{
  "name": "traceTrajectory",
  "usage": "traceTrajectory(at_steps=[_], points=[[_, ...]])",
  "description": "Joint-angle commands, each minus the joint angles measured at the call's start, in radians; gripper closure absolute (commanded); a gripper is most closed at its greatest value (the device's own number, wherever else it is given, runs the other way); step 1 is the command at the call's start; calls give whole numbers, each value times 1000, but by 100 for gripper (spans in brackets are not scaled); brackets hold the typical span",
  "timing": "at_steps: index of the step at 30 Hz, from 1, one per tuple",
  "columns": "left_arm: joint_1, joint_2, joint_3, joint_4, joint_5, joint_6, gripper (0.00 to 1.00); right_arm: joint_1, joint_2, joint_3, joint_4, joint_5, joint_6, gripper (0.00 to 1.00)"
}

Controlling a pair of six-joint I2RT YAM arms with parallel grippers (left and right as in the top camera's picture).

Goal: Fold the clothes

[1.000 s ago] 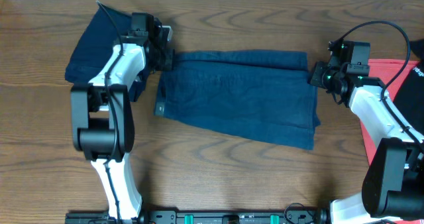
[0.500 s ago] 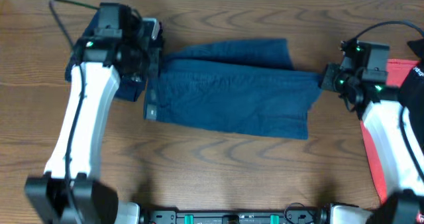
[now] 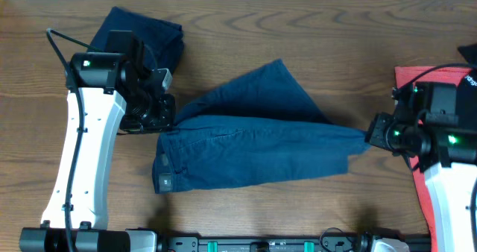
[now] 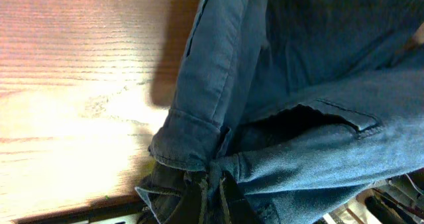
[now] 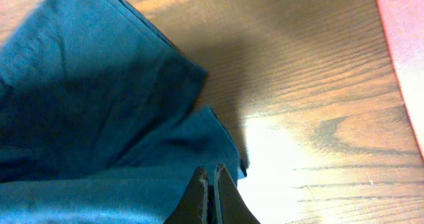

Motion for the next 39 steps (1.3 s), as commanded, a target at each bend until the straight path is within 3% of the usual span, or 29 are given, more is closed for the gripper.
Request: traceTrajectory(at_steps=[1,6,14,19,27,32,39], points=[[5,-8,3,11,-8,-8,94,-10,-47,1,19,6,6,99],[-15,-8,3,182,31,-8,94,-10,-74,1,230,7,-10,99],[-62,8,3,760,36,11,94,-10,3,1,657,76,14,99],[-72,86,3,920,36,9,94,-10,125,1,745,101,13,99],[-72,141,6,760,37,7,94,-16,167,1,639,100,-10,99],[-72,49,18,541,37,7,94,-16,31,2,493,93,-10,99],[-72,-152,18,205,37,-2,94,-16,-182,1,156,56,13,99]])
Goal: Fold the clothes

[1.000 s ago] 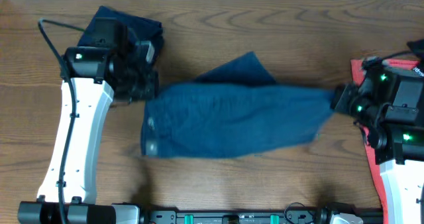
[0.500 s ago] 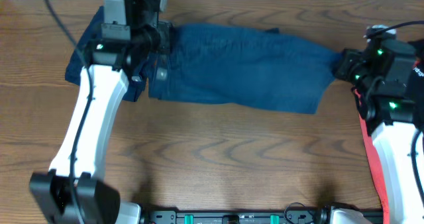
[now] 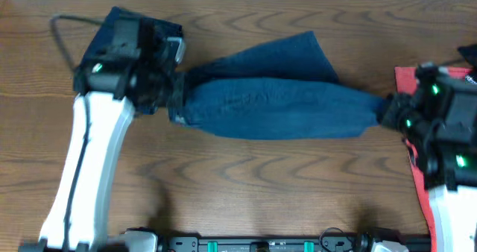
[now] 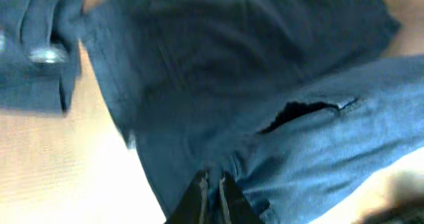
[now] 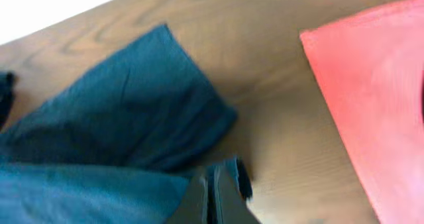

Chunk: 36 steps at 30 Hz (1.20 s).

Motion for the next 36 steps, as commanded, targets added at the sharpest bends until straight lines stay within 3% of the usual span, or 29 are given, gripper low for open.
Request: traceTrajectory(at_steps=[1,7,15,21,27,31,36], points=[[-1,-94,23,-107,6,-2,94,-8,-63,3,-112,-3,5,99],[-1,-167,23,-313,6,-44,94,-8,-113,3,-323,5,5,99],[-1,-170,21,-489,5,-46,93,-8,-113,3,-431,16,5,99],[0,-175,17,-459,5,-46,93,-8,-112,3,-452,26,-14,99],[-1,-174,18,-206,44,-51,94,-8,-108,3,-176,16,45,99],[-1,-184,61,-136,58,-41,94,-8,-113,11,19,-20,54,99],[-1,-235,230,-126,55,11,94,-8,-134,151,-1,-22,46,99]])
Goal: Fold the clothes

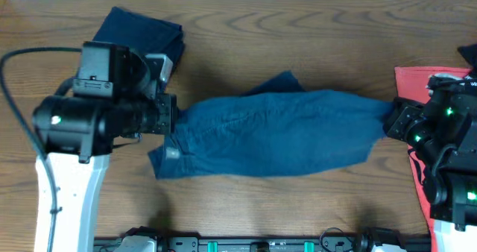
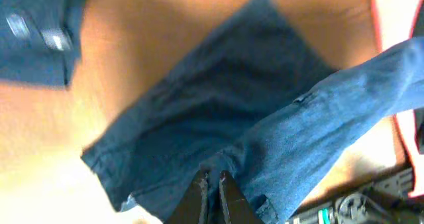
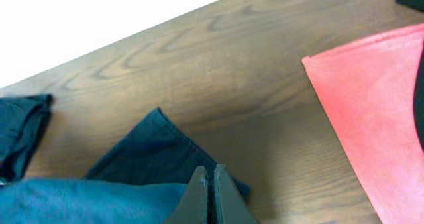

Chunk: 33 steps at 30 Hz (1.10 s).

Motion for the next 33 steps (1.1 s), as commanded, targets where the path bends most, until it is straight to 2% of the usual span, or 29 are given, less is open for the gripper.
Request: traceTrajectory(at_steps=[1,10,15,18,26,33], points=[[0,-85,171,7,6,42,94,-8,-32,151,-37,-8,10,99],[0,-260,521,6,-59,58,94,-8,-43,603,-366,-3,10,99],[0,-303,661,1,-60,57,94,-8,-43,840,-471,39,10,99],[0,-302,696,-13,-60,57,94,-8,-43,921,-488,63,10,99],[0,-195,619,-11,-71,73,94,-8,13,850,-477,93,11,99],[0,105,523,106,-71,103,94,-6,218,704,-324,73,-8,99]])
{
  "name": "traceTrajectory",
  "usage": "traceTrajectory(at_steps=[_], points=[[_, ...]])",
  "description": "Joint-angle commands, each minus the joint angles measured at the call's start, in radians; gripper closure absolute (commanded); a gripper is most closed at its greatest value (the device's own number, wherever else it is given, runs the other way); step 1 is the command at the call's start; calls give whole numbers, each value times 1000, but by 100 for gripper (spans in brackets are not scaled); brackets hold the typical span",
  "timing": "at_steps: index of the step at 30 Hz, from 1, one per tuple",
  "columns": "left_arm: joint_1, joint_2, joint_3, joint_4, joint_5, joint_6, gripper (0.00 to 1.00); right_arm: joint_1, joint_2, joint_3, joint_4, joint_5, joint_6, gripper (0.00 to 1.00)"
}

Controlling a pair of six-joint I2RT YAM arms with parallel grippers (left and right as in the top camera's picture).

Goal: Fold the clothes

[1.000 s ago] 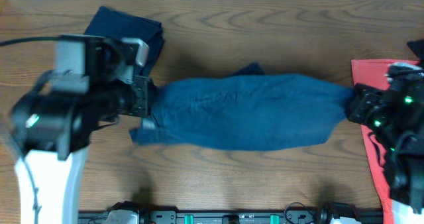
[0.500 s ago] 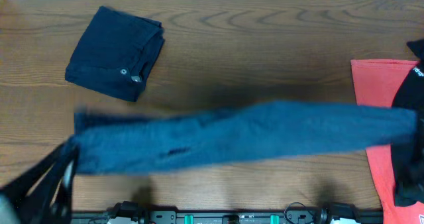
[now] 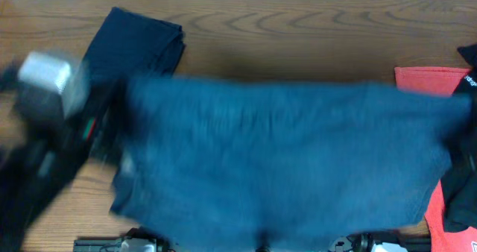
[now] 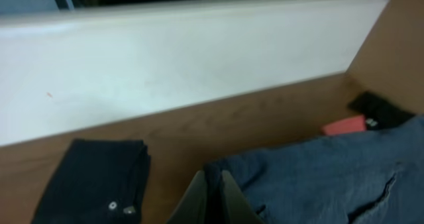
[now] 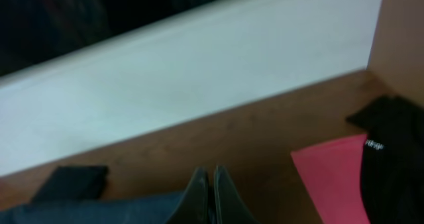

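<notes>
The blue jeans [image 3: 283, 162] hang spread and blurred, lifted high toward the overhead camera and covering most of the table. My left gripper [image 4: 212, 192] is shut on the waist end of the jeans [image 4: 331, 177]. At the other end, my right gripper [image 5: 212, 192] is shut on the leg hem, where a strip of blue cloth [image 5: 99, 207] shows. Both wrist views look out over the table from high up. In the overhead view the left arm [image 3: 45, 88] is a blur and both grippers are hidden by the cloth.
A folded dark garment [image 3: 138, 39] lies at the back left, also seen as a dark garment [image 4: 93, 177] with metal studs. A red cloth [image 3: 425, 80] and a black item [image 3: 469, 54] lie at the right edge. A white wall [image 4: 199, 52] runs behind the table.
Both grippers have risen well above the table with the jeans still stretched between them. The jeans, then partly lying on the table, now hang in the air close to the overhead camera.
The jeans lay on the table, folded lengthwise, with a gripper shut on each end. Then they were stretched taut nearer the back. Then they hung lower toward the middle, partly resting. Now both arms hold them high and spread.
</notes>
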Motion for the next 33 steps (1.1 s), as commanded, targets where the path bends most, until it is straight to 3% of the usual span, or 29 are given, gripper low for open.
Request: traceTrajectory(at_steps=[1,6,10,12,13,16,18,21,28,33], points=[[-1,198,-43,58,-20,26,94,-5,139,-64,48,9,-9,99],[-3,510,-43,182,-19,37,94,-5,389,-92,138,4,-14,99],[-3,729,-43,301,-20,37,91,-3,580,-91,202,-110,-74,97],[-3,800,-42,351,-20,37,83,-3,642,-91,213,-143,-94,90],[-3,822,-42,365,-20,37,71,-2,663,-91,214,-144,-101,85],[-3,839,-42,380,-24,37,52,-2,703,-91,223,-141,-150,66],[-2,827,-42,375,-47,36,39,-3,708,-91,225,-130,-167,58],[-2,788,-42,319,-82,37,37,-5,707,-91,212,-122,-182,51],[-2,713,-42,20,-121,37,35,0,713,-113,40,-122,-182,51],[-2,724,-82,-179,-121,37,34,29,713,-249,-66,-126,-177,52]])
